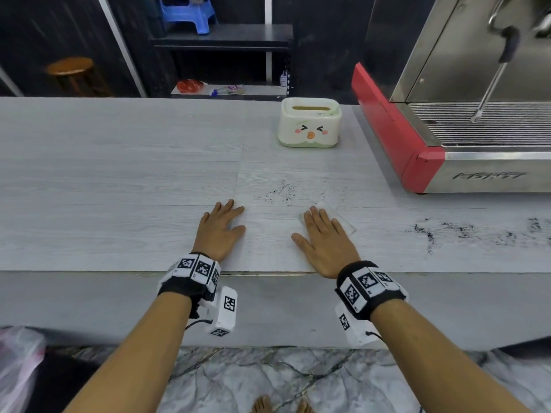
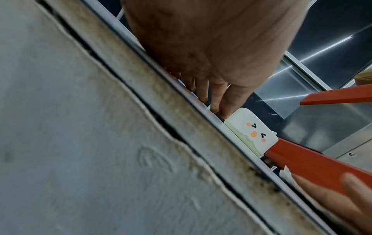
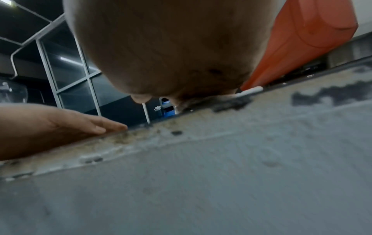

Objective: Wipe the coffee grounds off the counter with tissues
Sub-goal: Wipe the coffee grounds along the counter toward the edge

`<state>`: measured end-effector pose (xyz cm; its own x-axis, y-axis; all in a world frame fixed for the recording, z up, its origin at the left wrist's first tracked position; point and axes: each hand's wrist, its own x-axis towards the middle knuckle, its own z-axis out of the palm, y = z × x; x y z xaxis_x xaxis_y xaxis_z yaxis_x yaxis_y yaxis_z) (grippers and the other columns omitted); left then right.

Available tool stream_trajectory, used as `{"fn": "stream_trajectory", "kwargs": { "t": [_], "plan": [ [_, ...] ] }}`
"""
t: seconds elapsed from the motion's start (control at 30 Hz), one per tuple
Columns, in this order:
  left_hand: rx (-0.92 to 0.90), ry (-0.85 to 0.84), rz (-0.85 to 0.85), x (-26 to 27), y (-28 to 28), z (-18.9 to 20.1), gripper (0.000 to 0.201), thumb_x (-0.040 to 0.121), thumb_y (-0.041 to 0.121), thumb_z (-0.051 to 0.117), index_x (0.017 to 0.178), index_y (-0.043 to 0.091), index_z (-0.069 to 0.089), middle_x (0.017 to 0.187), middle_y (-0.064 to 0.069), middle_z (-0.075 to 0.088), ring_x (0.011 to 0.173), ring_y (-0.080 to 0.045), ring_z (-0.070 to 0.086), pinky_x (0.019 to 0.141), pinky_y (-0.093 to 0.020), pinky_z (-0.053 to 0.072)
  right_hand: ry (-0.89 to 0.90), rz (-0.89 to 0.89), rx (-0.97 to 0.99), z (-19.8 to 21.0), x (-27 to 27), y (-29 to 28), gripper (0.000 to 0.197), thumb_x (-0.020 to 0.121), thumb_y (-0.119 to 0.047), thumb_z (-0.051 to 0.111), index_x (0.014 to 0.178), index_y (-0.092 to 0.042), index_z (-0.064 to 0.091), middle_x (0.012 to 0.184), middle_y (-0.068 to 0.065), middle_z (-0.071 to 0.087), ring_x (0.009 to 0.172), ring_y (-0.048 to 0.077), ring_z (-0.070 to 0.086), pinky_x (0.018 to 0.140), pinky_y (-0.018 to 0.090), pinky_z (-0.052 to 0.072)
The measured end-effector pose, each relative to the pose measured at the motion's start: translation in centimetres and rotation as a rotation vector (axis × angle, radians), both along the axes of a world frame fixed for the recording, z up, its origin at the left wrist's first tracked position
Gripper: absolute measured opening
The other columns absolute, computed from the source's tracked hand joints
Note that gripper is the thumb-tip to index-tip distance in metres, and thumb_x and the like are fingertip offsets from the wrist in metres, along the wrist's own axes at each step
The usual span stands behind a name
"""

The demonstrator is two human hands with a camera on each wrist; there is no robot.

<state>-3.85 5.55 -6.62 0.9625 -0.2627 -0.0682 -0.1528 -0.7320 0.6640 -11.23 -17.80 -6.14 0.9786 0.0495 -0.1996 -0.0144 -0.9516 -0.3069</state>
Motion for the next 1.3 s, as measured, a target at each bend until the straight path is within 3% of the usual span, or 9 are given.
{"fn": "stream_trajectory", "kwargs": {
  "t": [0.13, 0.33, 0.47, 0.77, 0.93, 1.07, 1.3],
  "plan": [
    [-0.006, -0.028, 0.016, -0.1, -0.2, -0.1, 0.05, 0.092, 0.024, 0.052, 0.141, 0.026, 0.039, 0.157, 0.003, 0.019, 0.147, -0.015, 0.006, 0.117, -0.035, -0.003, -0.034, 0.033, 0.096, 1.3, 0.2, 2.2, 0.071, 0.097, -0.055, 0.014, 0.152, -0.013, -0.002, 0.16, 0.003, -0.01, 0.147, 0.016, -0.012, 0.118, 0.034, -0.006],
    [0.048, -0.068, 0.001, -0.1, 0.0, -0.4, 0.051, 0.093, 0.027, 0.051, 0.142, 0.028, 0.037, 0.157, 0.004, 0.019, 0.147, -0.015, 0.006, 0.117, -0.035, -0.002, -0.015, 0.12, 0.014, -0.3, 0.5, 5.9, 0.073, 0.097, -0.057, 0.016, 0.152, -0.013, -0.001, 0.16, 0.005, -0.012, 0.146, 0.018, -0.015, 0.119, 0.036, -0.009],
    [0.085, -0.091, -0.011, -0.1, 0.2, -0.6, 0.05, 0.094, 0.029, 0.05, 0.142, 0.029, 0.036, 0.157, 0.005, 0.018, 0.147, -0.014, 0.006, 0.117, -0.034, -0.001, -0.016, 0.074, -0.029, -0.6, 0.4, 3.8, 0.071, 0.097, -0.058, 0.013, 0.152, -0.017, -0.006, 0.158, 0.005, -0.018, 0.145, 0.019, -0.019, 0.118, 0.037, -0.01],
    [0.058, -0.071, -0.005, -0.3, 0.2, -0.5, 0.051, 0.093, 0.028, 0.05, 0.142, 0.029, 0.036, 0.157, 0.005, 0.019, 0.147, -0.013, 0.006, 0.118, -0.033, -0.002, 0.006, -0.061, -0.07, -0.5, -0.6, -2.6, 0.072, 0.097, -0.057, 0.013, 0.151, -0.014, -0.006, 0.16, 0.003, -0.014, 0.146, 0.016, -0.015, 0.12, 0.037, -0.006],
    [-0.013, 0.029, 0.001, -0.1, 0.0, 0.7, 0.049, 0.092, 0.024, 0.053, 0.139, 0.026, 0.042, 0.156, 0.003, 0.021, 0.147, -0.015, 0.007, 0.118, -0.036, -0.002, 0.056, -0.11, 0.042, 1.0, 0.1, -2.7, 0.072, 0.097, -0.055, 0.015, 0.151, -0.012, -0.005, 0.16, 0.003, -0.012, 0.147, 0.015, -0.013, 0.118, 0.034, -0.006],
    [-0.156, 0.146, 0.065, 0.8, 0.0, 2.7, 0.046, 0.091, 0.022, 0.055, 0.137, 0.023, 0.047, 0.153, 0.001, 0.03, 0.145, -0.016, 0.015, 0.119, -0.035, 0.01, 0.047, -0.006, 0.061, 3.0, 2.0, 0.3, 0.071, 0.097, -0.055, 0.013, 0.151, -0.011, -0.003, 0.16, 0.004, -0.011, 0.147, 0.016, -0.011, 0.118, 0.035, -0.005],
    [-0.05, 0.189, 0.08, 3.4, 0.3, 4.2, 0.051, 0.092, 0.025, 0.052, 0.141, 0.023, 0.04, 0.156, -0.001, 0.024, 0.146, -0.018, 0.015, 0.119, -0.036, 0.012, 0.075, 0.199, 0.091, 3.6, 5.4, 7.2, 0.071, 0.098, -0.056, 0.013, 0.152, -0.011, -0.001, 0.16, 0.003, -0.01, 0.147, 0.016, -0.01, 0.12, 0.036, -0.004]
  ]
}}
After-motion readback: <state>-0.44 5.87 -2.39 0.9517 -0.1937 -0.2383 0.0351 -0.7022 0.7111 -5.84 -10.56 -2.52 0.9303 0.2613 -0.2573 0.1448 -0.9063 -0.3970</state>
